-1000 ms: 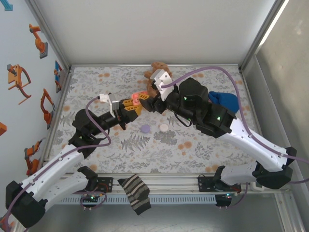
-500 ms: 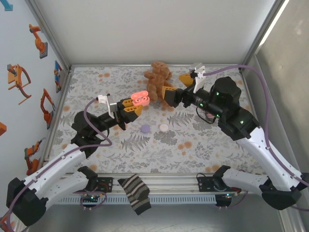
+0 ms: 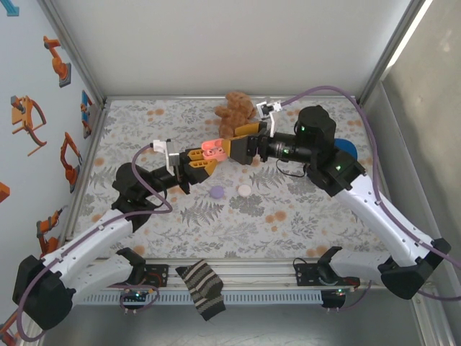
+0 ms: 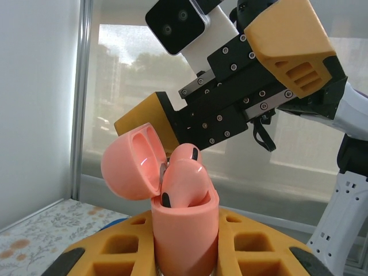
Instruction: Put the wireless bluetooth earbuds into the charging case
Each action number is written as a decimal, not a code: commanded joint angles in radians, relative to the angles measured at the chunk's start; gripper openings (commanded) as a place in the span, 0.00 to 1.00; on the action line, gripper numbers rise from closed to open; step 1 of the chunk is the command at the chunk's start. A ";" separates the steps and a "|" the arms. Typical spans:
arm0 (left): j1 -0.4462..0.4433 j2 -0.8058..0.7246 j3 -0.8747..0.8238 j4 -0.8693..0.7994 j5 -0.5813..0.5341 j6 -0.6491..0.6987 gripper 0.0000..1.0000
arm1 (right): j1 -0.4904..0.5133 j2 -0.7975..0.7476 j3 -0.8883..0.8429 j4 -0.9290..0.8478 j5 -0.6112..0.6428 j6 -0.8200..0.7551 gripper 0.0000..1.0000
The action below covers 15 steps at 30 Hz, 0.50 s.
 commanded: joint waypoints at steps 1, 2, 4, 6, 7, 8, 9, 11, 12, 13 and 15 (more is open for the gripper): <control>0.008 0.002 0.049 0.065 0.028 -0.023 0.00 | -0.003 0.003 0.048 0.003 -0.074 0.051 0.98; 0.009 0.006 0.052 0.064 0.031 -0.023 0.00 | -0.003 0.009 0.048 -0.002 -0.078 0.061 0.98; 0.012 0.009 0.057 0.068 0.032 -0.023 0.00 | -0.003 0.020 0.046 0.003 -0.085 0.076 0.98; 0.014 0.012 0.057 0.072 0.031 -0.024 0.00 | -0.002 0.033 0.048 0.007 -0.093 0.081 0.97; 0.014 0.013 0.057 0.076 0.030 -0.025 0.00 | -0.002 0.041 0.055 0.006 -0.097 0.081 0.97; 0.015 0.015 0.056 0.080 0.030 -0.028 0.00 | -0.002 0.050 0.066 0.000 -0.101 0.081 0.97; 0.015 0.016 0.056 0.084 0.031 -0.029 0.00 | -0.001 0.060 0.076 -0.005 -0.107 0.081 0.96; 0.015 0.019 0.057 0.089 0.030 -0.033 0.00 | 0.003 0.079 0.099 -0.002 -0.130 0.082 0.94; 0.016 0.021 0.056 0.090 0.031 -0.034 0.00 | 0.006 0.086 0.107 -0.002 -0.136 0.083 0.94; 0.016 0.024 0.056 0.090 0.029 -0.034 0.00 | 0.009 0.093 0.115 0.002 -0.143 0.083 0.93; 0.017 0.027 0.053 0.092 0.027 -0.032 0.00 | 0.015 0.101 0.124 0.010 -0.154 0.083 0.93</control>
